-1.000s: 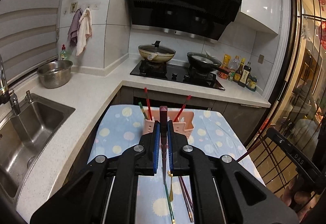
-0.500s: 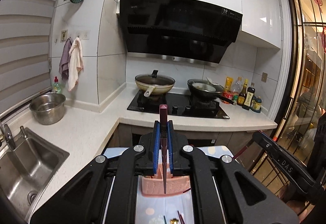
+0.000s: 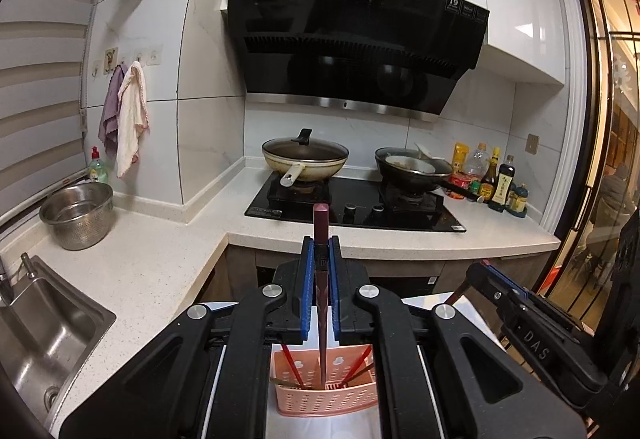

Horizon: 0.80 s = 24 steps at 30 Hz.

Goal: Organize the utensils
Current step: 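Lower both chopsticks into the pink holder and open both tools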

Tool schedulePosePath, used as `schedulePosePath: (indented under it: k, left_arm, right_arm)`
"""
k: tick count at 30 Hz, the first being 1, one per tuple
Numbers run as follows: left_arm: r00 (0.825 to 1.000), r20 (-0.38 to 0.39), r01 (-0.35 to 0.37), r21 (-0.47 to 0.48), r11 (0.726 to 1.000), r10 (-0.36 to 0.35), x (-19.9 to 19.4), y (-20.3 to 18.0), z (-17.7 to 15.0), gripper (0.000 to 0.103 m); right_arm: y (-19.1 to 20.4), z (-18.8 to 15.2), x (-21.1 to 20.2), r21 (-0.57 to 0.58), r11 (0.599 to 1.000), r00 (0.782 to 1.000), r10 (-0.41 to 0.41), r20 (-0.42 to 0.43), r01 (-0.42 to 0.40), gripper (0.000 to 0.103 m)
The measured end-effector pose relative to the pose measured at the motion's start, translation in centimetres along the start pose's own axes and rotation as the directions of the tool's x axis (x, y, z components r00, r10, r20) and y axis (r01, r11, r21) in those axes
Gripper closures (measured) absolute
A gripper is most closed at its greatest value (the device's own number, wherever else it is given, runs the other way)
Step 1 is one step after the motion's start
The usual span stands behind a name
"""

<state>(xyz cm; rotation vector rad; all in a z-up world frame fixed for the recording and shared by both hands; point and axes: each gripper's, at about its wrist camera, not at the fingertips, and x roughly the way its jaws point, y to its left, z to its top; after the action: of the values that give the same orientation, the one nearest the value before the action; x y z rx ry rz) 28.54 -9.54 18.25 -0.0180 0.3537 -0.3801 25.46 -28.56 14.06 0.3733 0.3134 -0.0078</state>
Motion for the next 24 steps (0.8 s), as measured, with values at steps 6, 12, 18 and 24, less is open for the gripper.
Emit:
schedulePosePath:
  k: [6,12,18,24]
  left_arm:
    - [0.999,-0.037,-0.013,-0.010,1.000,0.013,2.1,1.0,-1.2,0.096]
    - [0.995,-0.097,-0.019,-0.015,1.000,0.018,4.3,1.4,-3.2,0.096]
    - [0.991,-0.129,-0.025,-0.027,0.999,0.021,5.6,1.5,-4.5,0.085]
    - [0.991,-0.131,-0.043,-0.044,0.998,0.037,5.8,1.9,-5.0,0.064]
  right_arm:
    - [-0.9,-2.1,2.7,0.008,1.000,0.998,-0.015,-0.057,0.016,0.096]
    - [-1.5,-4.1,4.6,0.009,0.999,0.994,-0.034,-0.108,0.036,0.096]
    - [-2.1,-5.1,5.2,0.020,0.998,0.991,-0.054,-0.119,0.057,0.083]
    - [-2.1,-5.3,4.7,0.008,0.997,0.992,-0.071,-0.104,0.072,0.071]
